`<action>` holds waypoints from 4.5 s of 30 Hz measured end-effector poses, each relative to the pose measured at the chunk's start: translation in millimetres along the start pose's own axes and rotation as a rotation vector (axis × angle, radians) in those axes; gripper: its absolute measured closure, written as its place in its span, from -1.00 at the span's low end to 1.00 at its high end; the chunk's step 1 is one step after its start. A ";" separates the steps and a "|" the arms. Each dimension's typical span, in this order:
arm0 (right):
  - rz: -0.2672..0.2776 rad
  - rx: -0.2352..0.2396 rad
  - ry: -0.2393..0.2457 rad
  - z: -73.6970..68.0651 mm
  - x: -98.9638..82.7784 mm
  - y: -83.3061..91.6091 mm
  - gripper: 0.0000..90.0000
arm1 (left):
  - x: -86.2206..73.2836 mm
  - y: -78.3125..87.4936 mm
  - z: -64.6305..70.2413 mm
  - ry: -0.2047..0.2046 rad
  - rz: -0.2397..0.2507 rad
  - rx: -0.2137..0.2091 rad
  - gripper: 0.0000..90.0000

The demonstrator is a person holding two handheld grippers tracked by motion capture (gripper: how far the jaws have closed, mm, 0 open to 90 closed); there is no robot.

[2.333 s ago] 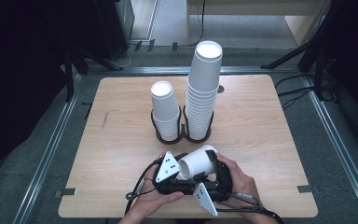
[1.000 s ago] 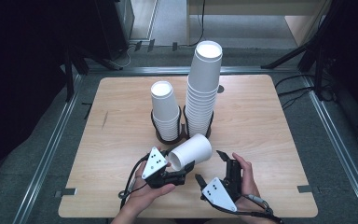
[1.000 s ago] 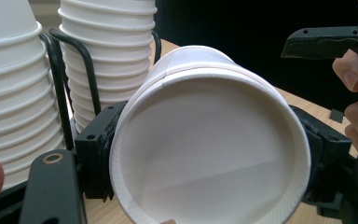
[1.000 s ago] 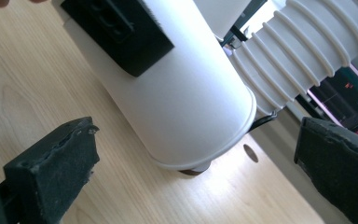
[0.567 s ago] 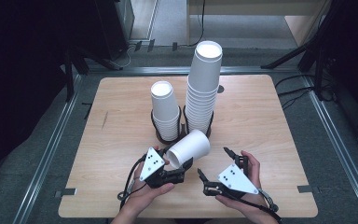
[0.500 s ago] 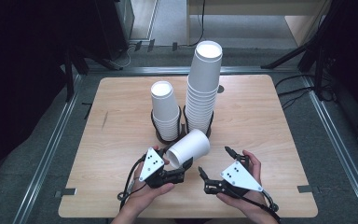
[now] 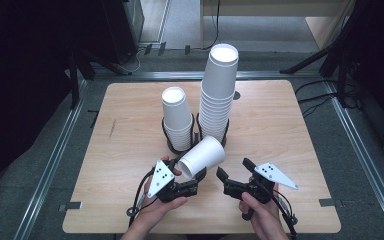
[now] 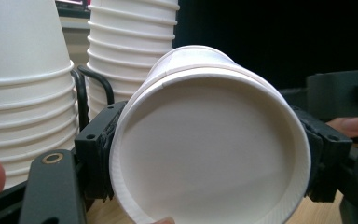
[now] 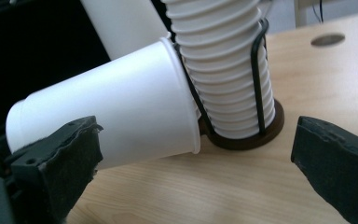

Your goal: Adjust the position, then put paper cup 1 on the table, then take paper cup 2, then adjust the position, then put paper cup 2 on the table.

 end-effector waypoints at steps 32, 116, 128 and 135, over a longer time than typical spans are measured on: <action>0.017 0.066 -0.723 -21.4 0.6 -20.2 -1.00 | 0.7 2.7 7.2 -0.008 0.063 -0.001 -0.49; 0.173 0.092 -0.759 1.2 22.7 -38.2 -0.71 | -13.5 -0.2 14.2 0.016 -0.057 -0.045 -0.72; 0.198 0.012 -0.573 11.2 30.7 -36.1 -0.71 | -13.6 1.9 10.5 0.050 -0.083 -0.047 -0.78; 0.230 -0.013 -0.516 17.7 34.8 -32.4 -0.71 | -14.6 2.5 2.8 0.048 -0.108 -0.010 -0.80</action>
Point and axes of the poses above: each handheld gripper's, and its own axes: y roughly backward along the jaws, x roughly out of its top, z roughly to its right, the point moved 9 cm from there along -y, roughly forward along the jaws, and after that the axes turned 15 degrees about y, right-handed, at the moved point
